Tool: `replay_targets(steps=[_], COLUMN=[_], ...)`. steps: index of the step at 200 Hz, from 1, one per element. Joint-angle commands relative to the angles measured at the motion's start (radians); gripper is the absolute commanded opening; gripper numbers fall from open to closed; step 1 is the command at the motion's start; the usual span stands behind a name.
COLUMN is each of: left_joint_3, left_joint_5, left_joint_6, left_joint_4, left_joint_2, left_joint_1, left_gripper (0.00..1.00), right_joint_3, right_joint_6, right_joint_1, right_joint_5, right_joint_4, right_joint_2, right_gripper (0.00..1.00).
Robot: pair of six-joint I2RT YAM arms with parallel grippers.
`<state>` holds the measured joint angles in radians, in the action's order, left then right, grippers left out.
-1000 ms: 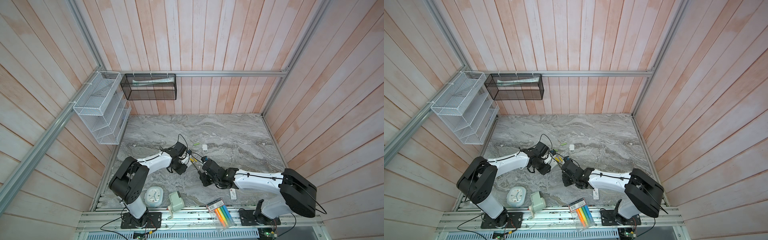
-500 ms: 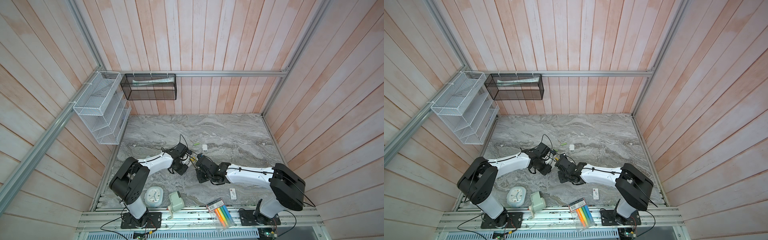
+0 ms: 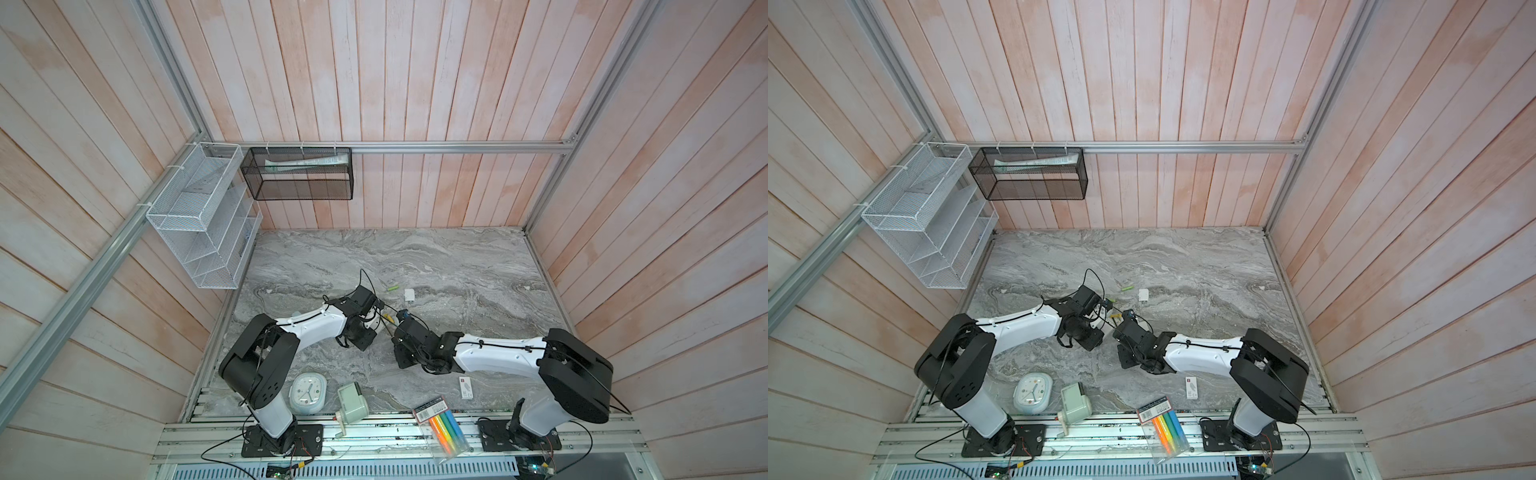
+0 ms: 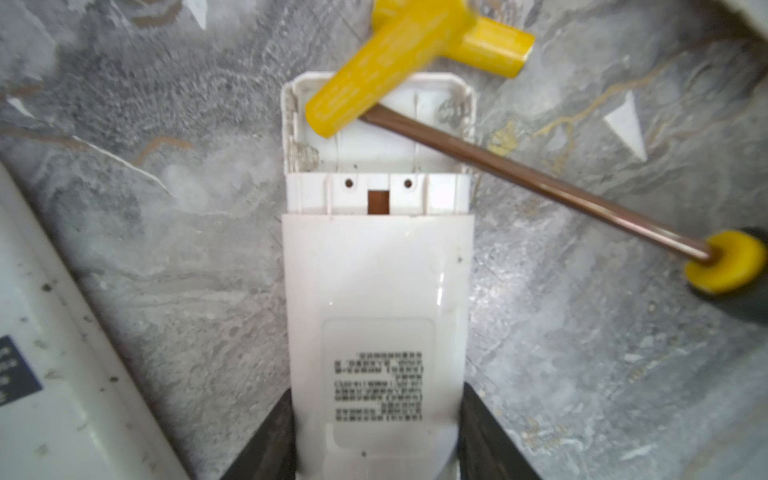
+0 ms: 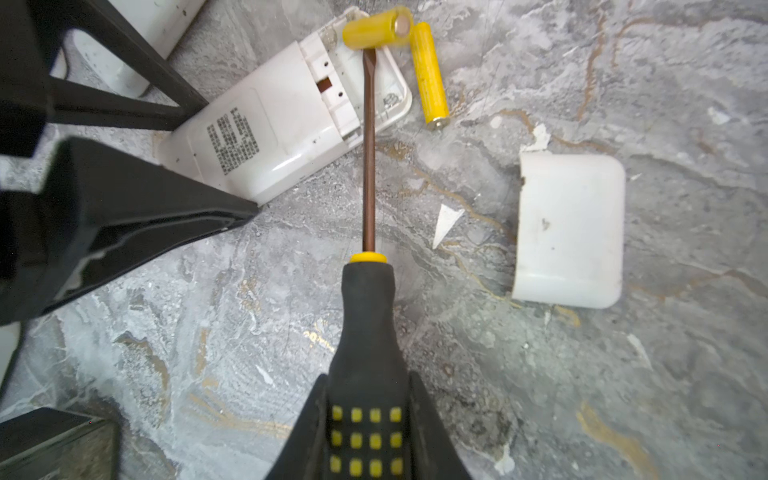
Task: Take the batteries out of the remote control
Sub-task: 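Pry the remaining yellow battery out with the screwdriver tip using the right gripper, then release the remote with the left gripper while the right gripper sets down the screwdriver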
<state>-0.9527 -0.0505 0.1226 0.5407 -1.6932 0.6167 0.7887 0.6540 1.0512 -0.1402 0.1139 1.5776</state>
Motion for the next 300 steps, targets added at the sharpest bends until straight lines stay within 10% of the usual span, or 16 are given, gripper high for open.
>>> replay_targets(steps=[1,244,300], left_joint_3=[0.003,-0.042,-0.065], left_joint_5=[-0.045,0.03,0.038], left_joint_6=[-0.003,0.009,0.008], left_joint_4=[0.073,0.159,0.144], left_joint_2=[-0.038,-0.044,-0.034], left_joint_1=[0.017,-0.034,-0.049], left_gripper=[0.46,0.53,0.6], right_joint_3=[-0.036,-0.092,-0.173], right_joint_6=[0.012,-0.082,-0.113], right_joint_1=[0.0,-0.075,-0.226], right_joint_5=[-0.027,-0.012,-0.062], right_joint_4=[-0.022,-0.147,-0.117], right_joint_2=[-0.011,-0.116,-0.253], right_gripper=[0.0,0.0,0.0])
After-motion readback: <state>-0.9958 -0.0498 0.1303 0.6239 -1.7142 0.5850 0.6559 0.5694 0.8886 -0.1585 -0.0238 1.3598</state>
